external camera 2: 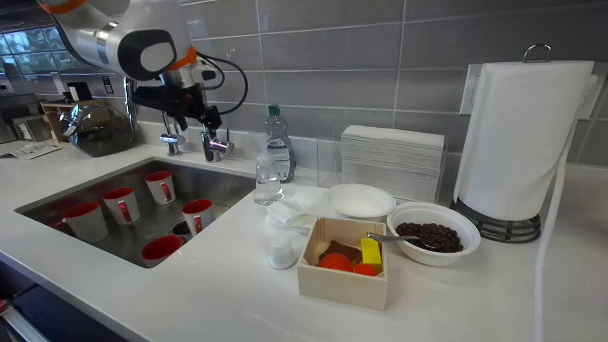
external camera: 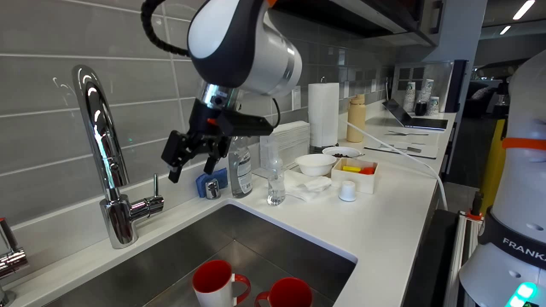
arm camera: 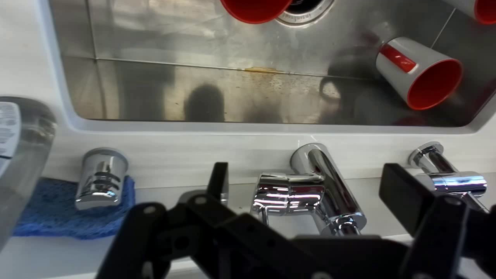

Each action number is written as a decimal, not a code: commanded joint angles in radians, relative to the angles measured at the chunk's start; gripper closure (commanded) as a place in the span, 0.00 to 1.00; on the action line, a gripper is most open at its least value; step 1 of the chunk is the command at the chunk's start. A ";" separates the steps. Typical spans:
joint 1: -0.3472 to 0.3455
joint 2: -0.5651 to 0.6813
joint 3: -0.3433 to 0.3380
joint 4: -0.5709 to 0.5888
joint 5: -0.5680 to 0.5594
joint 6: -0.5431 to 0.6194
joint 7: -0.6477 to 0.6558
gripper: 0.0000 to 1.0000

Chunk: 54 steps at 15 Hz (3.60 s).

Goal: Open and close the faucet on the right

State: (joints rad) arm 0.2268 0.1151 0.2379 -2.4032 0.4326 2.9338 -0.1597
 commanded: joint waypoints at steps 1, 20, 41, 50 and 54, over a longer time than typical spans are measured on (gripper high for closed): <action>-0.070 0.156 0.115 0.122 0.253 0.088 -0.257 0.00; -0.464 0.533 0.490 0.381 0.332 0.268 -0.663 0.00; -0.637 0.666 0.714 0.397 0.249 0.409 -0.784 1.00; -0.595 0.516 0.625 0.291 0.328 0.288 -0.737 1.00; -0.566 0.445 0.579 0.244 0.327 0.223 -0.704 1.00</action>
State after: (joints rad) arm -0.3625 0.6677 0.8606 -2.0765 0.7332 3.2236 -0.9078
